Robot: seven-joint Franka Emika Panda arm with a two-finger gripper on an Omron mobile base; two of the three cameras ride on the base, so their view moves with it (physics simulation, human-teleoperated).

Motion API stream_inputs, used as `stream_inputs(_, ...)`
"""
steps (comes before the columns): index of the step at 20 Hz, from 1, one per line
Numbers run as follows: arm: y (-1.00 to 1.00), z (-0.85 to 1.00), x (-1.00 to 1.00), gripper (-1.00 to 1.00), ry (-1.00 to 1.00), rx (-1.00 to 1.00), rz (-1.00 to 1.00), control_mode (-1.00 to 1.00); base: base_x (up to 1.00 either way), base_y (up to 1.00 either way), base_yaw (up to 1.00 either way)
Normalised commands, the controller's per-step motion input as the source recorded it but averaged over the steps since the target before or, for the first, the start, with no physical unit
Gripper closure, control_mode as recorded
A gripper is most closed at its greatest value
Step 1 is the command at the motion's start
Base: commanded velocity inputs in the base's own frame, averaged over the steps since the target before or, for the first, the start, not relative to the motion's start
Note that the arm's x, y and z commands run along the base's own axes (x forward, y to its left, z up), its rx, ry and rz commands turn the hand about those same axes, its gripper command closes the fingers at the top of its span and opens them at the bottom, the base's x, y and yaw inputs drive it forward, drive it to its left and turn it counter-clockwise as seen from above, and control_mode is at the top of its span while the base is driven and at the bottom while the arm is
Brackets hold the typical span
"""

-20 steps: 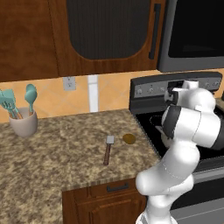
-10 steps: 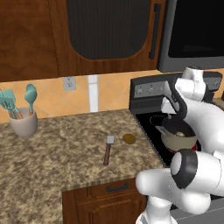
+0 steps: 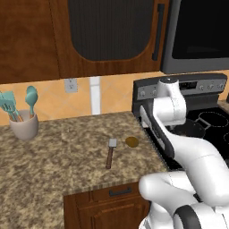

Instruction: Put the avocado and mushroom in the pot. Retrieve the spatula and lightly stir the vegetables in the pot.

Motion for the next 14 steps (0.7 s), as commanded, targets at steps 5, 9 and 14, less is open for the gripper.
stream_inputs(5,0.95,-0.21,0.24,-1.0,0.0,-0.01,0.04,-1.0,0.0,0.0,0.0)
stream_inputs(9,0.07,-0.28,0.12,-1.0,0.05,-0.01,0.0,-1.0,0.0,0.0,0.0)
stream_inputs(14,0.02,-0.62,0.76,-1.0,0.09,0.0,0.0,-1.0,0.0,0.0,0.0)
